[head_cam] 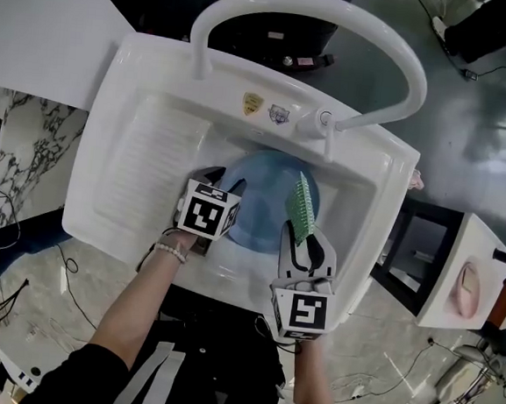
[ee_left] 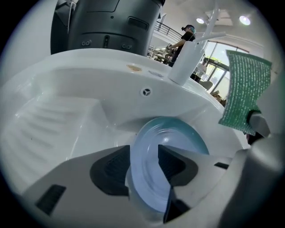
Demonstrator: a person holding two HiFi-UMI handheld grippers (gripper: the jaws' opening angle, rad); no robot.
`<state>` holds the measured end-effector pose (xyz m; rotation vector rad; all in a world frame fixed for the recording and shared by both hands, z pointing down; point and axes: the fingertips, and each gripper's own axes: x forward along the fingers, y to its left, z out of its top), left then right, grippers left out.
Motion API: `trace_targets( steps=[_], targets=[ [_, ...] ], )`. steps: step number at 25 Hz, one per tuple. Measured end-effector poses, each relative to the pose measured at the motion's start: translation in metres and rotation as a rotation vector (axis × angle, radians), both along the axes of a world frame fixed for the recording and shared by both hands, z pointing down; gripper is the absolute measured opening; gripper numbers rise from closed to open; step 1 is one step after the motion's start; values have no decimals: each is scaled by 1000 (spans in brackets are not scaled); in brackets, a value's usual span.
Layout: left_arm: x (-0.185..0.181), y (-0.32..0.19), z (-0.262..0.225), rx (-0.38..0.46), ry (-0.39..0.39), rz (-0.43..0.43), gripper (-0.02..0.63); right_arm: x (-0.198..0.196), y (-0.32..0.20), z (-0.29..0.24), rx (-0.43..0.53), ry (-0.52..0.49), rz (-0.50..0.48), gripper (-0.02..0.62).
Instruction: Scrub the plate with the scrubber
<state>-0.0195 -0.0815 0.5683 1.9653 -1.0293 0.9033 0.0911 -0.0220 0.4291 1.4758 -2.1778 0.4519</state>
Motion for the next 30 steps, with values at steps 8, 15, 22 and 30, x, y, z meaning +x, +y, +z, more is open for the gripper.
trace_targets(
  steps=[8,15,22,30],
  targets=[
    [0,-6,25,-62,-44,-65,186,5,0,8,-17,-9,3,92],
    [-5,-6,33,-152,-35,-112,181,13,-1,20,-46,14,19,92],
    [-19,-11,27,-148,-60,-166,35,29,-8,41,-115,83,64,92],
    [-18,-10,14,-124,-55,-129,31,39,-14,80,-217,275,36,92]
  ],
)
